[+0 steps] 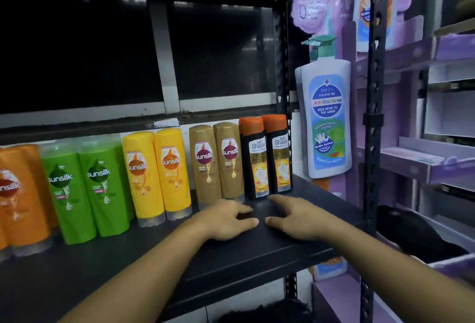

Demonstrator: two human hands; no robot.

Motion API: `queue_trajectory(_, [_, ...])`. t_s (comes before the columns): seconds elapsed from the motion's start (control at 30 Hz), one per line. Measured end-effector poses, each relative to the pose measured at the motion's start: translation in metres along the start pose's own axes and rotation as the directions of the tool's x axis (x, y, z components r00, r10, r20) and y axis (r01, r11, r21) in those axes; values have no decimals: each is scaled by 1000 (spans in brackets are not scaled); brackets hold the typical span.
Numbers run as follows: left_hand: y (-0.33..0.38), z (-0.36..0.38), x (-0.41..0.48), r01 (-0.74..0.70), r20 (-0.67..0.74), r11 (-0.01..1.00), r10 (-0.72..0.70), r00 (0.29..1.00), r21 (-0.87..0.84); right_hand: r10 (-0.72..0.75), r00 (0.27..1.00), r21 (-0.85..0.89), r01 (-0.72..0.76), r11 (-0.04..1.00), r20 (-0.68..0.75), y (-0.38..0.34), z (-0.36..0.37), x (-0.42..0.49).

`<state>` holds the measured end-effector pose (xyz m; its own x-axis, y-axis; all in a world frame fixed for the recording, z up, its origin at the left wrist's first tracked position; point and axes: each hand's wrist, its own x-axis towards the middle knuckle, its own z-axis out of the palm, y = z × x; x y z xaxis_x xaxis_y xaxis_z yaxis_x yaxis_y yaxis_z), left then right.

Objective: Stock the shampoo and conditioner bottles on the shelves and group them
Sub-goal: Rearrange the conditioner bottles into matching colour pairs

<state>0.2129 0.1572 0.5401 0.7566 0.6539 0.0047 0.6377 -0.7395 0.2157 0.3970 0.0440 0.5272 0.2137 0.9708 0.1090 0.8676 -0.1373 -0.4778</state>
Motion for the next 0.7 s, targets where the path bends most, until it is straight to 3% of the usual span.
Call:
queue_trajectory(0.13, [24, -2, 22, 65, -393, 982, -132, 910, -180, 93, 930, 206, -18, 978, -357, 6, -8, 29])
queue_trajectory(0.23, [42, 2, 40, 115, -495, 940, -271, 826, -323, 150, 856, 240, -31, 970, -495, 13, -14, 55])
queue_trajectory(0.33, [55, 7, 55, 146, -557, 937, -309, 771, -318, 153, 851, 292, 0, 956, -503, 27, -13, 77])
queue_trajectory(0.5, [61, 9, 71, 241, -614, 949, -315, 724, -202, 104, 904, 458, 108, 883, -415, 51, -6, 91])
queue_trajectory(0.7, [55, 12, 76, 286, -618, 945, -319, 719, -157, 125, 894, 423, 77, 903, -430, 55, -4, 93])
